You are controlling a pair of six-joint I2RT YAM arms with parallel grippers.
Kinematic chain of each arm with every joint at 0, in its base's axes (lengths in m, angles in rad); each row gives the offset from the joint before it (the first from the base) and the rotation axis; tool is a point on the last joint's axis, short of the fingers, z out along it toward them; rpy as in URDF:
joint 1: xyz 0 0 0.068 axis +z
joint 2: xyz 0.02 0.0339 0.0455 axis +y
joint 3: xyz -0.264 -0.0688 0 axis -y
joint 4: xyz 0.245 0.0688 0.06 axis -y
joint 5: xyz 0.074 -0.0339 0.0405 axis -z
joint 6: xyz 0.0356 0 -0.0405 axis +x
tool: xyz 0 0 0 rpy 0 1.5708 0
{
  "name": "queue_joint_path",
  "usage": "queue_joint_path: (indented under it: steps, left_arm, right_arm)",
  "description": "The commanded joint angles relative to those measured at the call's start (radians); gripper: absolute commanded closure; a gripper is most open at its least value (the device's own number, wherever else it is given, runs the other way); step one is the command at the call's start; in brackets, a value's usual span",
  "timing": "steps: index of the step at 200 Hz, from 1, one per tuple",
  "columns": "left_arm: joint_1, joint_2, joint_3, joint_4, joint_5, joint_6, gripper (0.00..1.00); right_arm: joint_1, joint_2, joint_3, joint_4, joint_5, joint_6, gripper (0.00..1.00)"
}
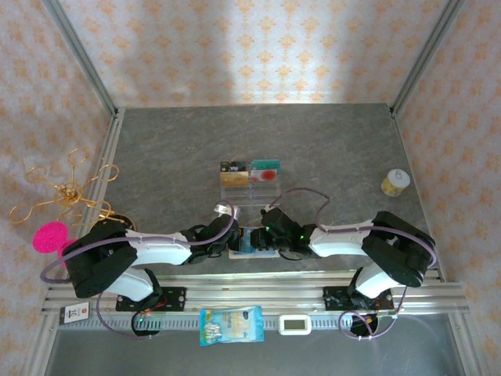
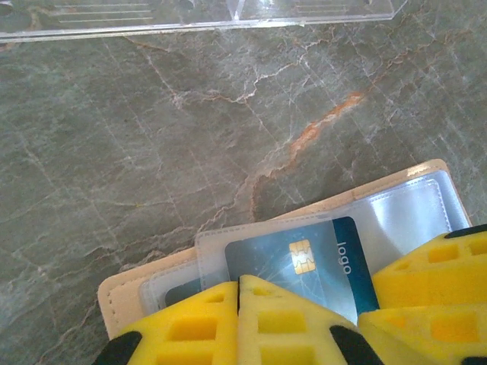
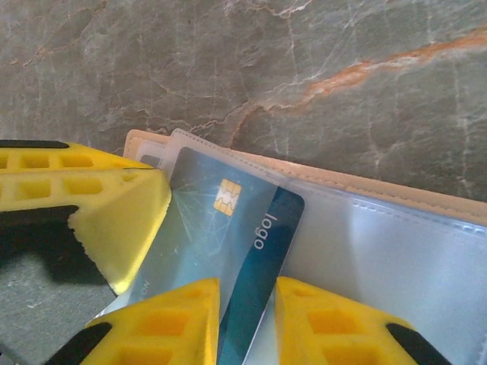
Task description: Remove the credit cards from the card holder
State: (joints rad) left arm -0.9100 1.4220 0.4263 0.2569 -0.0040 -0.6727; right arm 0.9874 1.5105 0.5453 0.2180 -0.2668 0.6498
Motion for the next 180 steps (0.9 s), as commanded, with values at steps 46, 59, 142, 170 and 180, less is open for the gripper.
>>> queue_joint_path:
  steps: [46,59,142,170,180]
  left_arm:
    - [-0.017,0.015,-0.056,-0.076,0.038,-0.019,1.0]
    - [-0.017,0.005,-0.051,-0.08,0.036,-0.021,1.0]
    - [-0.017,-0.042,-0.03,-0.102,0.056,-0.016,1.0]
    - [-0.018,-0.007,-0.04,-0.084,0.076,-0.012,1.0]
    - [-0.017,-0.006,-0.038,-0.091,0.072,-0.012,1.0]
  right_arm:
    - [-0.029,-0.014,-0.044,0.069,-0.032,0.094,1.0]
    - [-0.034,-0.043,-0.064,0.064,-0.026,0.118,1.0]
    - [-0.038,-0.011,-0.052,0.08,-0.081,0.18,0.8]
    - [-0.038,0.024,-0.048,0.106,-0.102,0.179,0.84]
    - [-0.038,0.02,-0.045,0.089,-0.088,0.176,0.93]
